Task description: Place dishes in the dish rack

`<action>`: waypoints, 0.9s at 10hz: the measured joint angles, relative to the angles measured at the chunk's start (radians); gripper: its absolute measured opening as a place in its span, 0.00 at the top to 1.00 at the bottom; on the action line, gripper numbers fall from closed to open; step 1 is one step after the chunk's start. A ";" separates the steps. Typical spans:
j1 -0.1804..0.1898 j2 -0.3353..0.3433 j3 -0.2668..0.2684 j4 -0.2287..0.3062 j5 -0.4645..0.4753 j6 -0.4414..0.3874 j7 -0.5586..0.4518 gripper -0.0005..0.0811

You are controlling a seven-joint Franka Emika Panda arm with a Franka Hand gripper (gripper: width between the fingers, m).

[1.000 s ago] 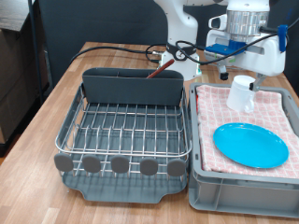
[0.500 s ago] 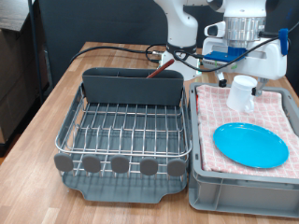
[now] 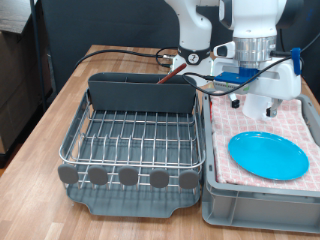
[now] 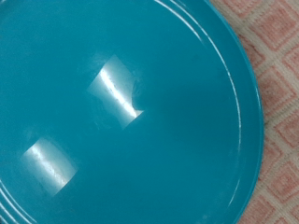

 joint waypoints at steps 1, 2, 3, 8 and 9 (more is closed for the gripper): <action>0.000 0.016 0.000 -0.001 0.017 0.016 -0.022 0.01; 0.000 0.033 0.001 -0.002 0.030 0.034 -0.041 0.01; 0.000 0.049 0.003 -0.004 0.049 0.056 -0.067 0.01; -0.026 0.113 0.051 -0.013 0.182 0.155 -0.219 0.01; -0.032 0.120 0.061 -0.014 0.200 0.165 -0.239 0.01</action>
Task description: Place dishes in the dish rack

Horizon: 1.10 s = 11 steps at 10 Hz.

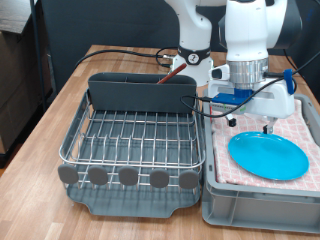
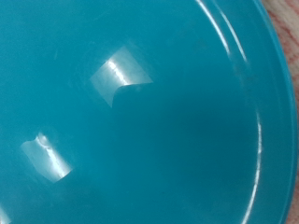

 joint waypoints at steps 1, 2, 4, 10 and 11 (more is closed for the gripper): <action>-0.012 0.007 0.016 -0.001 0.029 0.013 -0.028 0.01; -0.027 0.015 0.036 -0.001 0.061 0.026 -0.062 0.01; -0.053 0.029 0.064 -0.001 0.095 0.041 -0.104 0.01; -0.120 0.068 0.151 0.002 0.156 0.122 -0.169 0.01; -0.120 0.068 0.153 0.002 0.156 0.126 -0.169 0.15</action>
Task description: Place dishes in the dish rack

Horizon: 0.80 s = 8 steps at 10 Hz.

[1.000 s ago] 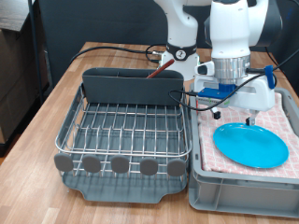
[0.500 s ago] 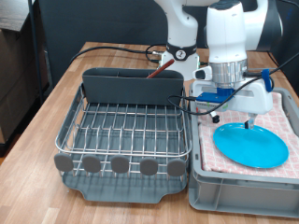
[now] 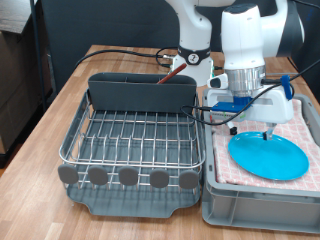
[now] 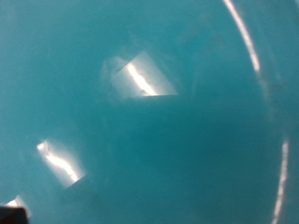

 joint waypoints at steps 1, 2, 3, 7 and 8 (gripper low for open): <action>0.000 0.000 0.002 0.000 0.000 0.001 0.000 0.15; 0.000 0.001 0.006 0.000 0.000 0.003 0.000 0.34; -0.001 0.002 0.008 0.000 0.001 0.004 0.000 0.34; -0.012 0.012 0.028 0.000 0.004 0.018 0.000 0.96; -0.013 0.015 0.030 0.000 0.004 0.021 0.000 0.96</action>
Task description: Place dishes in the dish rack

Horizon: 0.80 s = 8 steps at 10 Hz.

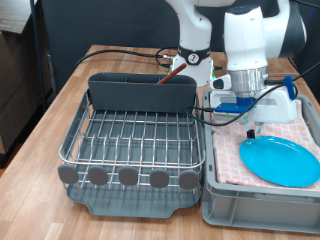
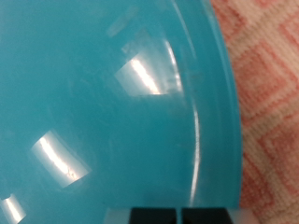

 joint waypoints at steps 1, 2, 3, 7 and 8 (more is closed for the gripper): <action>0.000 0.003 0.000 0.000 0.000 0.002 0.001 0.99; 0.006 0.003 -0.007 0.000 -0.003 0.002 0.004 0.99; 0.046 0.003 -0.055 0.001 -0.033 0.002 0.031 0.99; 0.282 -0.039 -0.310 0.008 -0.220 -0.059 0.227 0.90; 0.284 -0.055 -0.319 0.008 -0.221 -0.086 0.230 0.90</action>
